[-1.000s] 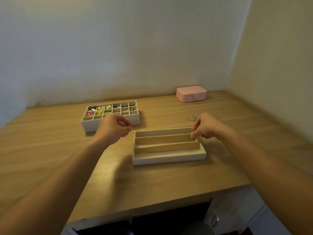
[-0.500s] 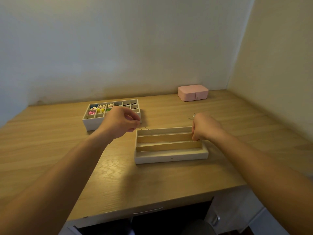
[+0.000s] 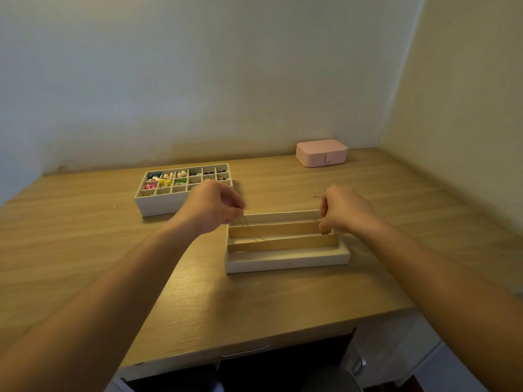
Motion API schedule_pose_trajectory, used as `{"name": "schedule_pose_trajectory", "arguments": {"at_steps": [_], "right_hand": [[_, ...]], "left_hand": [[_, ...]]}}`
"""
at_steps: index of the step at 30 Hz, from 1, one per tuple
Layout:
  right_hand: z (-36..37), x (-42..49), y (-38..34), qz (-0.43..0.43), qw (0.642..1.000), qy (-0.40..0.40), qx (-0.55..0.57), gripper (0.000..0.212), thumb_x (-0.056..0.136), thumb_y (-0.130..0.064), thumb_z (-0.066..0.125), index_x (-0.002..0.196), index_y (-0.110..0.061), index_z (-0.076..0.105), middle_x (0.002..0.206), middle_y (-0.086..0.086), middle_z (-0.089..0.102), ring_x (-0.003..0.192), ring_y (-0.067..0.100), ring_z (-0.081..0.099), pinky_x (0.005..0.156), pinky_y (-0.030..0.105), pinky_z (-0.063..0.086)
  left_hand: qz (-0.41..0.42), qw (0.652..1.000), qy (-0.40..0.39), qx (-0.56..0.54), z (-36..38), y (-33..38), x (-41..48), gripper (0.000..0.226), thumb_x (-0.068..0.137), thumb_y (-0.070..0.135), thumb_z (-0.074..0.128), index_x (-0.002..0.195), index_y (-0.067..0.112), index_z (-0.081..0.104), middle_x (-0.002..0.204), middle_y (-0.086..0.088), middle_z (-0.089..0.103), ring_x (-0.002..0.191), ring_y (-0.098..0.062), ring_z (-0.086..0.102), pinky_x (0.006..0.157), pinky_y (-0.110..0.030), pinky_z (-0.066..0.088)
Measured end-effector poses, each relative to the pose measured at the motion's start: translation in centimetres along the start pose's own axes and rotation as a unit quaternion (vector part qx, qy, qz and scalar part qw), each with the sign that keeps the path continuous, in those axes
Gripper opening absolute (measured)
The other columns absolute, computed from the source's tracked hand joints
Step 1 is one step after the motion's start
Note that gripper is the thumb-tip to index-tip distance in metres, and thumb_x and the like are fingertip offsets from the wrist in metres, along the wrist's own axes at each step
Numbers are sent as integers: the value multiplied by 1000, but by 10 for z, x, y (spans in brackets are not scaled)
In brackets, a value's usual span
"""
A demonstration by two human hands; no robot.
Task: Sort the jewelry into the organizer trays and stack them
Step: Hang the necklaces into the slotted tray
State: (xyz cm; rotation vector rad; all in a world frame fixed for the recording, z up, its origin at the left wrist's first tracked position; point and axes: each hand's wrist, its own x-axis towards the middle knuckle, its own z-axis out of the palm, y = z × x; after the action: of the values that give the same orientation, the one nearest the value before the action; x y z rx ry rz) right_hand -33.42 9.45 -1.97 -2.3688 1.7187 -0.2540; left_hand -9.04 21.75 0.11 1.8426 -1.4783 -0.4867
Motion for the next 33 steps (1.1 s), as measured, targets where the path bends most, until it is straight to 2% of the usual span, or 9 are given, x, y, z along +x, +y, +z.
{"name": "schedule_pose_trajectory", "arguments": {"at_steps": [4, 7, 13, 21, 24, 27, 30, 33], "right_hand": [[2, -3, 3, -8, 999, -2, 35, 23, 69, -19, 87, 79, -27, 67, 81, -8, 69, 80, 14, 65, 76, 42, 60], [2, -4, 5, -15, 999, -2, 51, 21, 71, -21, 85, 80, -27, 67, 82, -9, 69, 80, 12, 65, 76, 40, 60], [2, -4, 8, -30, 997, 12, 69, 16, 75, -25, 83, 77, -27, 68, 81, -10, 68, 81, 12, 65, 76, 37, 59], [5, -5, 16, -57, 990, 5, 126, 9, 77, -20, 78, 80, -25, 71, 86, -13, 66, 86, 12, 66, 80, 41, 60], [6, -5, 16, -56, 986, 0, 155, 10, 80, -15, 66, 79, -24, 71, 82, -10, 72, 86, 16, 70, 83, 41, 59], [4, -7, 17, -50, 985, -18, 166, 18, 84, -10, 57, 83, -23, 70, 70, -9, 76, 80, 8, 71, 84, 38, 58], [-1, -9, 17, -55, 984, -39, 165, 26, 85, -5, 50, 85, -22, 70, 71, -11, 76, 78, 4, 71, 82, 34, 56], [-3, -10, 17, -65, 986, -58, 142, 30, 83, -4, 49, 83, -23, 72, 73, -12, 76, 81, 4, 71, 86, 36, 56]], "left_hand": [[26, 998, -21, 55, 8, 2, 6, 16, 83, 4, 78, 90, 18, 77, 85, 1, 74, 80, -13, 69, 74, -28, 60], [49, 992, -34, 114, 15, 2, 9, 18, 84, 2, 76, 92, 17, 78, 87, 3, 73, 81, -7, 67, 69, -15, 51], [71, 977, -48, 197, 21, -14, 14, 22, 85, -4, 71, 97, 14, 78, 91, 0, 72, 80, -8, 65, 74, -20, 52], [88, 973, -73, 198, 20, -20, 13, 26, 86, -4, 71, 98, 17, 76, 91, 3, 71, 78, -3, 63, 69, -13, 50], [88, 973, -75, 200, 19, -22, 13, 25, 85, -5, 71, 98, 16, 78, 91, 2, 72, 79, -3, 64, 72, -18, 54], [101, 971, -73, 202, 17, -22, 10, 23, 85, 0, 73, 98, 19, 78, 91, 4, 73, 79, -2, 65, 78, -26, 59], [119, 966, -64, 219, 17, -21, 7, 20, 89, 7, 69, 96, 24, 79, 92, 8, 73, 77, -1, 63, 77, -29, 59], [112, 960, -91, 239, 19, -25, 4, 25, 90, 8, 63, 91, 27, 78, 89, 11, 73, 79, -5, 65, 79, -35, 59]]}}
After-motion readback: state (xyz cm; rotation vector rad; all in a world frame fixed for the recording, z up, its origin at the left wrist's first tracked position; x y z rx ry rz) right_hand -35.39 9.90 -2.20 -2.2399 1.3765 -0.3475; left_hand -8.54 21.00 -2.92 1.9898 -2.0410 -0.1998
